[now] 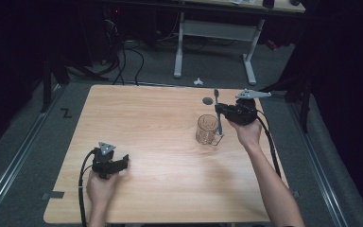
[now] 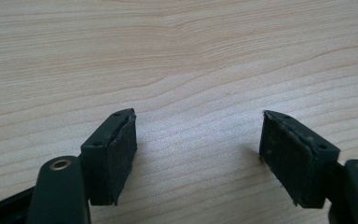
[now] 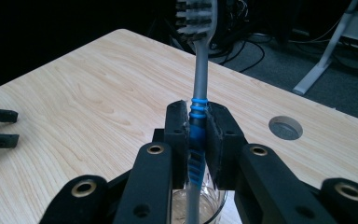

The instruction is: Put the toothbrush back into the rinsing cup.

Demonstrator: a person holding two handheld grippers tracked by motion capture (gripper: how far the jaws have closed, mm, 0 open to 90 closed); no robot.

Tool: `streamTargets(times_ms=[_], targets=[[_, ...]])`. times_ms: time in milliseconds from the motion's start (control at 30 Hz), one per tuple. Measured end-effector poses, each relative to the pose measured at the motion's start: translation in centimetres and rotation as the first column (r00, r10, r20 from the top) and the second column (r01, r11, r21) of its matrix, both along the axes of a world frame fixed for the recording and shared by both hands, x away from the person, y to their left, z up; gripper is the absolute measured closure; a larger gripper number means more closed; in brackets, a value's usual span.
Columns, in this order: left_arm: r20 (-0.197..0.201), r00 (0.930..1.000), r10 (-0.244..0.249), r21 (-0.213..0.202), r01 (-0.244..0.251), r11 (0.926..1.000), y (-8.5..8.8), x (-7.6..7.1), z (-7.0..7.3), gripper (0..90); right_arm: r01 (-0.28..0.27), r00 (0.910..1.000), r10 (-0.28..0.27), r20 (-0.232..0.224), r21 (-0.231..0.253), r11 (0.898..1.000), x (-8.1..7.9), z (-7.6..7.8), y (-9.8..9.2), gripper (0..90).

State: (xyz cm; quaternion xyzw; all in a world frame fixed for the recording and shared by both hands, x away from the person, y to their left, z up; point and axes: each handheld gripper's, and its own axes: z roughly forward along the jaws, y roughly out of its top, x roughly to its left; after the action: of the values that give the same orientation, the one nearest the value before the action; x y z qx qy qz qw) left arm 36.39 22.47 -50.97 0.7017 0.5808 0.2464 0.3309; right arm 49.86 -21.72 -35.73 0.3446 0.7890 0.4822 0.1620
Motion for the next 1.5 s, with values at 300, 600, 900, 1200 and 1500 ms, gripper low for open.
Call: streamTargets(times_ms=[300,600,900,1200,1500], targets=[[0.001,1.0,0.0,0.001,0.0,1.0,0.0,0.0,0.0,28.0,-0.006,1.0,0.006,0.001,-0.012,1.0,-0.5,0.1,-0.2,80.0],[0.001,1.0,0.0,0.003,0.0,1.0,0.0,0.0,0.0,28.0,0.0,1.0,-0.001,-0.006,-0.012,1.0,-0.8,-0.2,-0.7,80.0],[-0.001,1.0,0.0,0.005,0.0,1.0,0.0,0.0,0.0,28.0,-0.002,1.0,0.002,-0.007,-0.016,1.0,-1.1,-0.3,-0.9,80.0],[0.001,1.0,0.0,0.003,0.0,1.0,0.0,0.0,0.0,28.0,0.002,1.0,-0.002,0.002,-0.026,1.0,-1.6,-0.3,-1.0,80.0],[0.0,1.0,-0.001,0.003,0.001,1.0,0.0,0.0,0.0,28.0,0.003,1.0,-0.003,0.006,-0.033,0.999,-1.9,-0.3,-1.2,80.0]])
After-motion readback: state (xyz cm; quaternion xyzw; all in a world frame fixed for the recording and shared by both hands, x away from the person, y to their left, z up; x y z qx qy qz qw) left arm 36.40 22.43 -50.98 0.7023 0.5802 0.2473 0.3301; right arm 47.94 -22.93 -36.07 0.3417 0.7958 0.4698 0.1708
